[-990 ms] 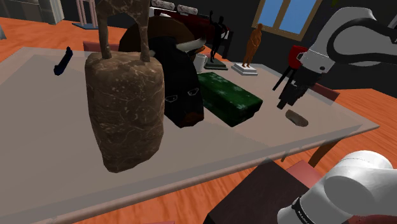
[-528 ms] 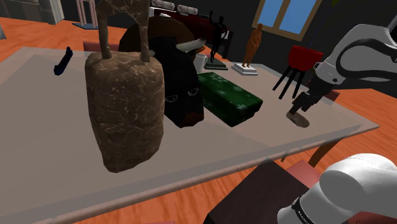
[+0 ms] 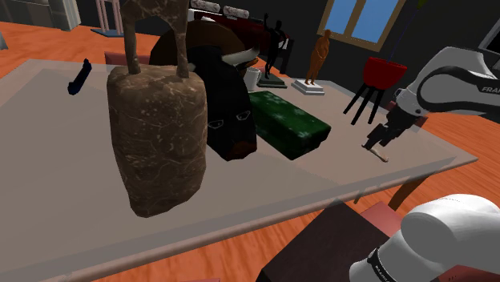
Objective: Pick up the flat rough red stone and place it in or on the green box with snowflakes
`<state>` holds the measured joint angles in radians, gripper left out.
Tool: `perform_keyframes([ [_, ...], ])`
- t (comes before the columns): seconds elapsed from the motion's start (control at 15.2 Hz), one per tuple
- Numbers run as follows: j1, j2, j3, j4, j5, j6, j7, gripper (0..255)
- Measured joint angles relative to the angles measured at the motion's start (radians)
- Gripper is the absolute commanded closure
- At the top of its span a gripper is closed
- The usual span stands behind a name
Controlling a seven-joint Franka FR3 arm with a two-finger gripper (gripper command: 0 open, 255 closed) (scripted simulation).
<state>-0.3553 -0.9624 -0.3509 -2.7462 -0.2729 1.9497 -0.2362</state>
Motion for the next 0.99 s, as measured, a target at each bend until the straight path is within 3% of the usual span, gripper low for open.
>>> perform_keyframes([
  [0.53, -0.002, 0.012, -0.009, -0.027, -0.008, 0.040, 0.002, 0],
  [0.59, -0.002, 0.012, -0.009, -0.027, -0.008, 0.040, 0.002, 255],
  [0.99, -0.002, 0.011, -0.008, -0.023, -0.008, 0.041, 0.002, 255],
])
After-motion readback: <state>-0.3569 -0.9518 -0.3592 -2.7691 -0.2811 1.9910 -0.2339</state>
